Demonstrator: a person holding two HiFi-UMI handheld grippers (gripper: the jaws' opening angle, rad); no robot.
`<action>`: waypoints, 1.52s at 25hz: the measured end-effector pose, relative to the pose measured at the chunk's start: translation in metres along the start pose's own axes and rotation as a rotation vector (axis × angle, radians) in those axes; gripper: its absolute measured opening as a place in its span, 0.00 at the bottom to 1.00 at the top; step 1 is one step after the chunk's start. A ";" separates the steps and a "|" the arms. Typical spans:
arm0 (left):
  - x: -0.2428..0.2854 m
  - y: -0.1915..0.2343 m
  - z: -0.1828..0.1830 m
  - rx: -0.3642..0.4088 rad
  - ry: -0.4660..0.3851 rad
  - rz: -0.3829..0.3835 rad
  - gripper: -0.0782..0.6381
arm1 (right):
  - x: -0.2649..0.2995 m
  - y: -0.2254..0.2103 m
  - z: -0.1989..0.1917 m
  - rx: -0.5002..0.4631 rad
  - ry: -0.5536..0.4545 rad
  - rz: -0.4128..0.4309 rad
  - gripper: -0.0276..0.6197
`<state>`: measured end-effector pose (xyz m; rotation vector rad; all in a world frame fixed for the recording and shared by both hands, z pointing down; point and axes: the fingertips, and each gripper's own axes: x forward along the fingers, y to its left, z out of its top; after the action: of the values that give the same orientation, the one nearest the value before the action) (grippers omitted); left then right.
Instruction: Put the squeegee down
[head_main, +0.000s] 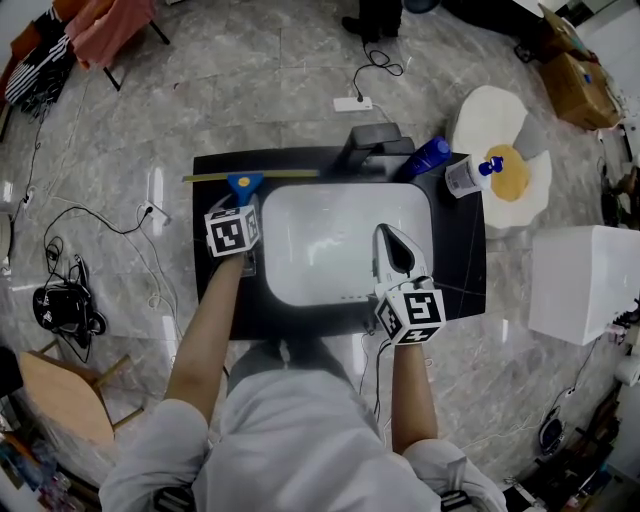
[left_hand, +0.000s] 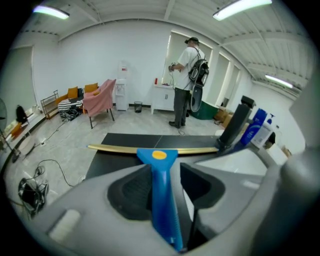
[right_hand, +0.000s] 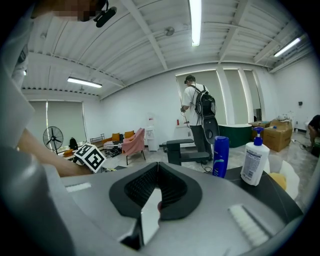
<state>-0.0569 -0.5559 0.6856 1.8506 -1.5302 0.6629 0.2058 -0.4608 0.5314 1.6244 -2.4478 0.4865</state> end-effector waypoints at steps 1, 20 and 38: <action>-0.005 -0.001 0.002 0.011 -0.007 -0.007 0.36 | -0.001 0.003 0.002 -0.001 -0.003 0.003 0.05; -0.144 0.016 0.020 0.051 -0.231 0.036 0.22 | -0.037 0.053 0.035 -0.030 -0.091 0.057 0.05; -0.271 -0.008 0.037 0.172 -0.468 0.004 0.11 | -0.067 0.081 0.055 -0.058 -0.171 0.081 0.05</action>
<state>-0.1026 -0.4039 0.4628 2.2473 -1.8112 0.3848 0.1600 -0.3937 0.4449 1.6103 -2.6328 0.2958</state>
